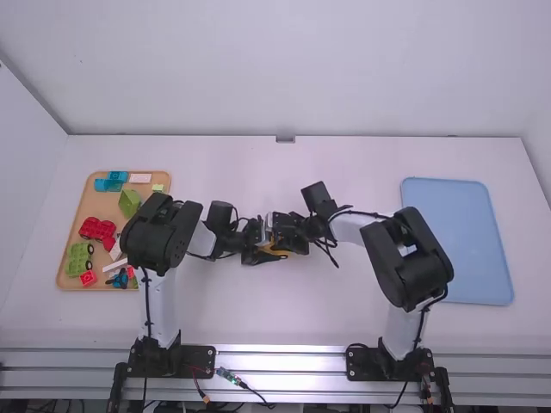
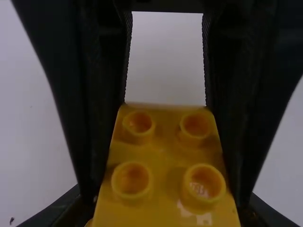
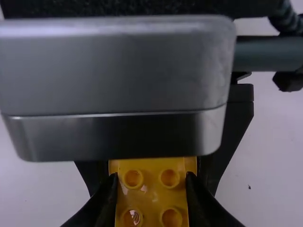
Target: Assemble lego blocks to make yellow taxi
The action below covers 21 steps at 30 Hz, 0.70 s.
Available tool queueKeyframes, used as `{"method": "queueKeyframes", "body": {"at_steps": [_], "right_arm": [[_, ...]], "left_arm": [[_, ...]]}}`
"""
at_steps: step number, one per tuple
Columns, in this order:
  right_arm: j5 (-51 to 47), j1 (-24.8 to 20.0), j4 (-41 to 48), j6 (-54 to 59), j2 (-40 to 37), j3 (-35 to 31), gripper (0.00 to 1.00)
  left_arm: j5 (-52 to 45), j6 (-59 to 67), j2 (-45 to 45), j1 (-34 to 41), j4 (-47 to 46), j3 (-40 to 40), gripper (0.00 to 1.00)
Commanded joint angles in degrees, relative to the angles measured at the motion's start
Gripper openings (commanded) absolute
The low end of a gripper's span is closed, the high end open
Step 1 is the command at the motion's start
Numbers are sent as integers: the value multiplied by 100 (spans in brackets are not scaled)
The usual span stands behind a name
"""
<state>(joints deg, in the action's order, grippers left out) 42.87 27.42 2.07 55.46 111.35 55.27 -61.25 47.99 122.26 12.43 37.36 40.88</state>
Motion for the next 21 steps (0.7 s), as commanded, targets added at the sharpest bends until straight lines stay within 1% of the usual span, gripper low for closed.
{"method": "queueKeyframes", "body": {"at_steps": [1,2,5,10,11,16,18,21], "right_arm": [[-520,144,-22,-168,181,-129,17],[-516,146,-20,-166,181,-129,21],[-330,131,-59,-142,181,-129,29],[-42,-63,-55,-105,181,-125,36],[11,-107,-52,-105,181,-125,39],[363,-260,-33,66,181,-125,44],[549,-321,-37,168,179,-125,50],[789,-404,-35,308,179,-125,57]], "left_arm": [[232,-66,105,44,-76,11,32],[238,-66,105,44,-81,9,32],[238,-66,105,44,-68,7,31],[240,-63,105,44,-66,4,31],[240,-66,105,44,-68,4,30],[240,-63,105,44,-66,4,30],[240,-66,105,44,-66,4,30],[238,-66,105,44,-68,4,30]]}}
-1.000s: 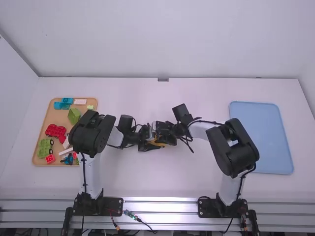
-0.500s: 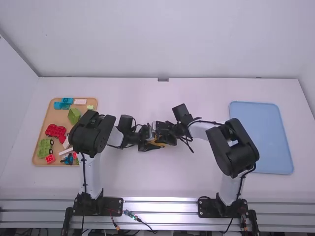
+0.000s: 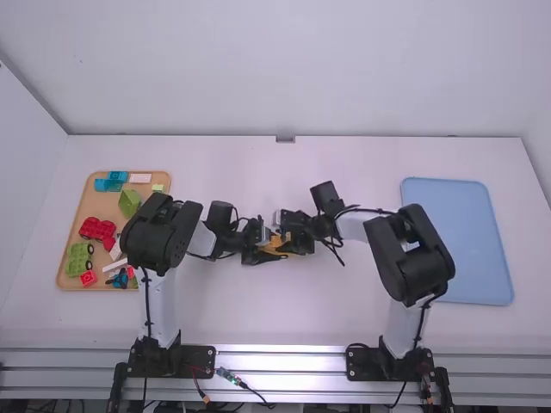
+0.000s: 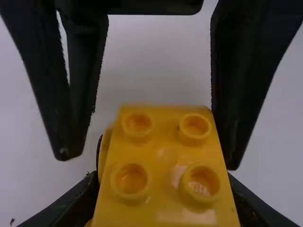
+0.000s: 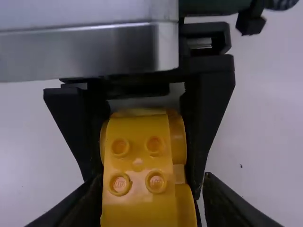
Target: Assemble lego blocks to make yellow taxi
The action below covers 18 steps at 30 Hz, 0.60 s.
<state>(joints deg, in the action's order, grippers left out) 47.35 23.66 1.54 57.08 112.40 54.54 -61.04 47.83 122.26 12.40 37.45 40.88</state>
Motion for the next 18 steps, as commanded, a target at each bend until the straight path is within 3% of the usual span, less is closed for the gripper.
{"method": "queueKeyframes", "body": {"at_steps": [1,9,11,13,14,17,18], "right_arm": [[417,-57,13,151,74,-52,58],[562,-92,-127,122,70,-52,73],[557,-96,-63,127,-70,-52,89],[564,-129,13,136,-164,-52,93],[553,-175,127,146,-295,-52,100],[557,-293,339,151,-496,-55,100],[531,-367,417,149,-573,-74,100]], "left_arm": [[219,-50,105,46,-76,4,30],[219,-48,105,46,-96,4,33],[372,-52,105,48,-131,4,36],[442,-50,105,68,-149,2,39],[514,-50,105,76,-168,2,45],[498,-52,105,76,-162,-2,56],[507,-50,105,76,-164,0,67]]}}
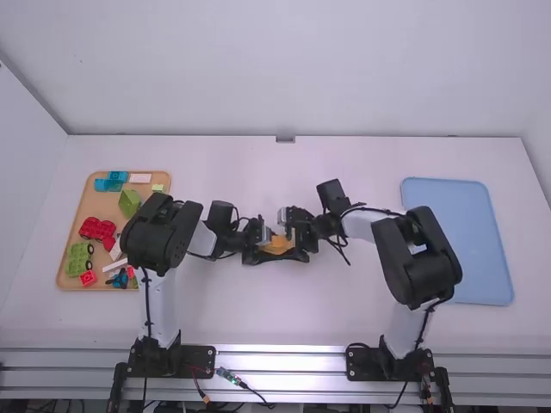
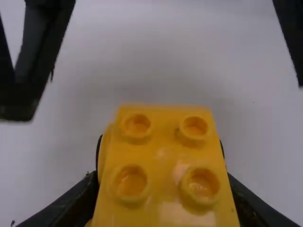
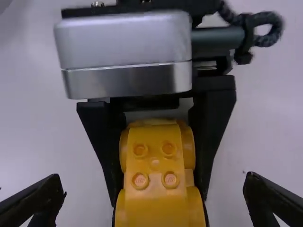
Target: Assemble lego blocks to make yellow taxi
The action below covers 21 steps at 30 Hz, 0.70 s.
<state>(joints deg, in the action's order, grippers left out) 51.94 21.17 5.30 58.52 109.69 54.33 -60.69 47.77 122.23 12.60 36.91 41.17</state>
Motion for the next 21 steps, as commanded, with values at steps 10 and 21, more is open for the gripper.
{"method": "queueKeyframes", "body": {"at_steps": [10,21], "right_arm": [[289,-501,-1005,-26,-332,-1010,100],[354,-280,-2938,-1075,577,-1231,100]], "left_arm": [[922,-472,-153,52,-267,-26,99],[927,629,-1576,48,-2636,219,99]]}}
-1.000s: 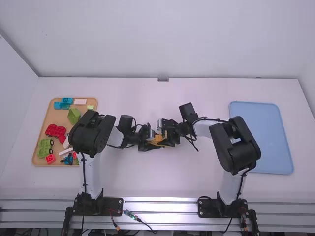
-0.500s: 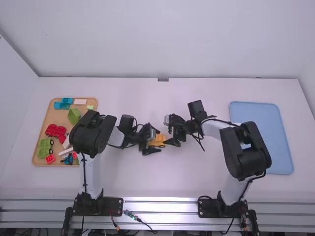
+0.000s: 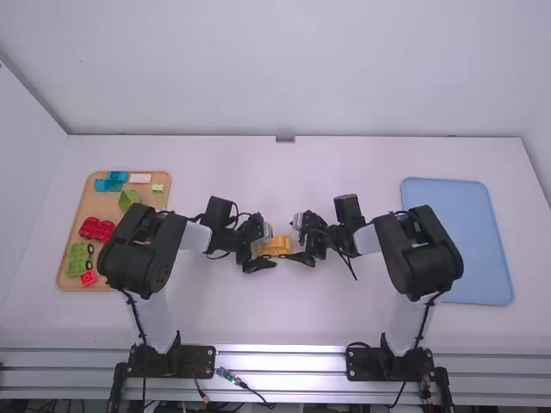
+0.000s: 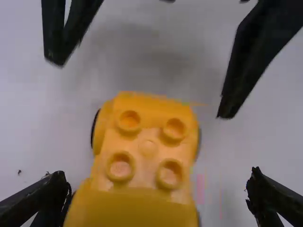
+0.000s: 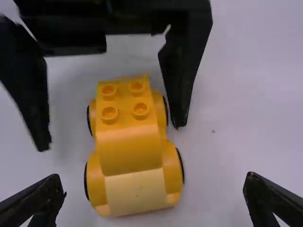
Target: Assemble lego blocks to make yellow taxi
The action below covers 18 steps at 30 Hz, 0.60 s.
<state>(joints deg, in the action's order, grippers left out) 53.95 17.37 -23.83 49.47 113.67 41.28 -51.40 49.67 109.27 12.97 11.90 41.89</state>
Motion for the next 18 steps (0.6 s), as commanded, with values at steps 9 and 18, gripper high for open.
{"method": "queueKeyframes", "body": {"at_steps": [9,18], "right_arm": [[-177,603,-13,-254,595,507,100],[-446,896,-168,-468,826,737,71]], "left_arm": [[-68,509,-645,-431,-527,247,99],[-846,636,-645,-1276,-551,116,99]]}}
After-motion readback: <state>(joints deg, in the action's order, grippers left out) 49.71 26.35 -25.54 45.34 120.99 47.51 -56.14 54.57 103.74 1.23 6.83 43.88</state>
